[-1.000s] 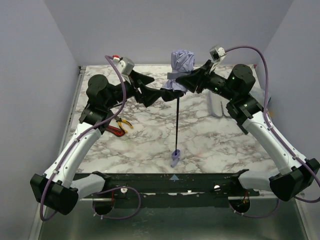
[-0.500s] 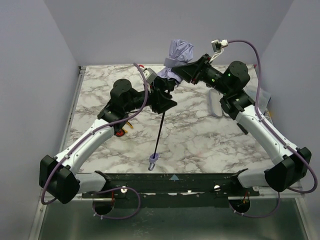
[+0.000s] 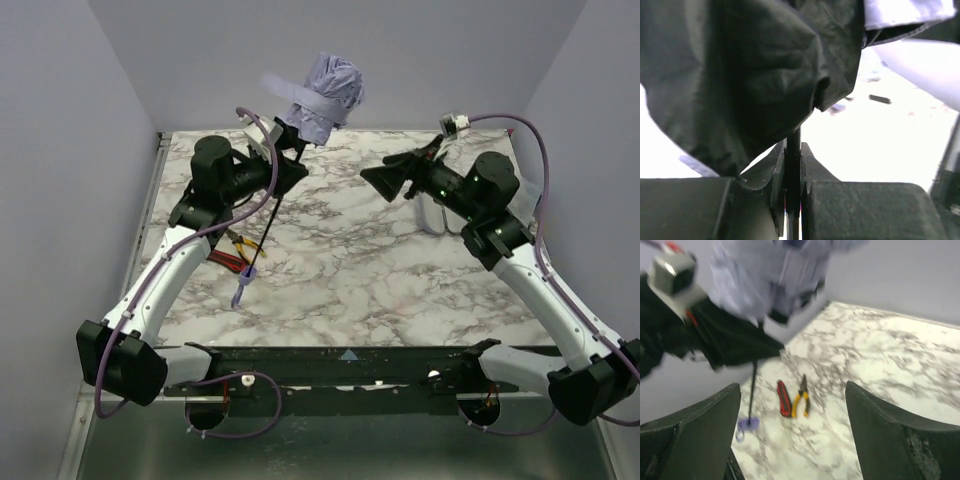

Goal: Open the umbrella

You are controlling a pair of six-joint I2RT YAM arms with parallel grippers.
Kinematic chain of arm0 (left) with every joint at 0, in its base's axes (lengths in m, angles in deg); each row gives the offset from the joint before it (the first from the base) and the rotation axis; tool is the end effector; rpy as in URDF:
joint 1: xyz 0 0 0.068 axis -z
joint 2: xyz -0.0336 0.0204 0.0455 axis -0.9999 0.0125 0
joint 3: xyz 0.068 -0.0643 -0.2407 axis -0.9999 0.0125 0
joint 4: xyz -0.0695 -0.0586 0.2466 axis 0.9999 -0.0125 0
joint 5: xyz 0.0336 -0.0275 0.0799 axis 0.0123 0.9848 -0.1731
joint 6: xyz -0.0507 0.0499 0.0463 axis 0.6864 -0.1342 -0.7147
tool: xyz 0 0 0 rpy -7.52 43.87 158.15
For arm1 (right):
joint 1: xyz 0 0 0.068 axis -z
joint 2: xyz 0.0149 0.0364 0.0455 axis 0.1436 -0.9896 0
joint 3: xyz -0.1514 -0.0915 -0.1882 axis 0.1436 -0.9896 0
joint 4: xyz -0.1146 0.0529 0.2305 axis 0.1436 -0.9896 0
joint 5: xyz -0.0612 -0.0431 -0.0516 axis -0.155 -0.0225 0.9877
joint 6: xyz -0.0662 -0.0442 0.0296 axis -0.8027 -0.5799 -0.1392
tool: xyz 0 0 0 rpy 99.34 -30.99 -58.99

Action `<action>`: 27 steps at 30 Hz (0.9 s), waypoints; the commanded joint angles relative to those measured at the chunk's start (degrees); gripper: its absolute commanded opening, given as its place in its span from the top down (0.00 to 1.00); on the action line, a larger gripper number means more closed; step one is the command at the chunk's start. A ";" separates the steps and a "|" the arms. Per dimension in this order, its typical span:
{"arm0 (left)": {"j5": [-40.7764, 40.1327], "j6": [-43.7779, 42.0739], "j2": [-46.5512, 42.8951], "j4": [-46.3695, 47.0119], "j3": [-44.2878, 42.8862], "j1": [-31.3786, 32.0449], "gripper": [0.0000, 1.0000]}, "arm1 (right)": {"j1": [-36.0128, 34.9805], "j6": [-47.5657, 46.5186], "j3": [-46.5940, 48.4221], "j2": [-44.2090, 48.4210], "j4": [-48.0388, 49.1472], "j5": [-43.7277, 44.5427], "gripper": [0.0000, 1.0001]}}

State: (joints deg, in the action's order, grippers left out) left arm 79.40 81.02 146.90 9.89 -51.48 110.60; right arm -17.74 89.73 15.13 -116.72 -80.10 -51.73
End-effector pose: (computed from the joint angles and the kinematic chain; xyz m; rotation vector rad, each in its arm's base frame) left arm 0.2883 -0.1596 0.3728 0.6106 1.6318 -0.9668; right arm 0.2678 0.1650 0.4191 -0.3573 1.5027 1.0500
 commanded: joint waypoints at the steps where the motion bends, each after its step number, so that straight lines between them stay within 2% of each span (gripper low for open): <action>1: -4.63 -22.32 -1.02 -3.30 -7.85 -2.07 1.00 | 0.07 -9.98 -7.52 5.91 -12.82 4.15 0.11; 4: -6.03 -36.66 -1.43 -4.84 -9.29 -2.16 1.00 | 0.24 -13.53 -6.84 7.46 -17.95 8.00 0.03; 7: -6.54 -54.55 -1.28 -9.38 -11.05 -2.16 1.00 | 1.31 -15.92 -2.12 7.14 -20.58 10.46 0.02; 10: -8.57 -68.71 -2.18 -10.16 -10.72 -2.12 1.00 | 2.28 -19.28 3.56 6.53 -21.94 12.83 0.02; 13: -9.76 -83.37 -4.02 -7.76 -7.19 -2.16 1.00 | 3.55 -24.14 7.24 6.09 -24.89 17.03 0.01; 15: -9.72 -94.70 -5.92 -3.94 -2.84 -2.31 1.00 | 3.97 -28.43 6.19 6.34 -26.77 22.07 0.00; 18: -5.15 -115.27 -8.71 3.01 4.98 -3.64 1.00 | 5.44 -27.43 6.01 6.44 -28.23 24.94 0.00; 21: 1.63 -125.99 -10.06 2.23 6.55 -4.44 1.00 | 5.57 -25.11 9.98 4.98 -28.85 12.34 0.01; 24: 6.12 -135.26 -10.01 -1.92 6.30 -3.99 1.00 | 5.53 -24.26 16.77 1.14 -32.69 -6.46 0.01; 27: 7.79 -139.36 -9.23 -3.69 5.92 -3.19 1.00 | 5.39 -22.03 21.56 -4.70 -37.68 -23.51 0.00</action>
State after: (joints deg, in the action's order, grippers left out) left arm 78.43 -40.99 138.99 4.91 -43.89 106.56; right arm -12.04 65.34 30.58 -116.46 -110.68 -49.39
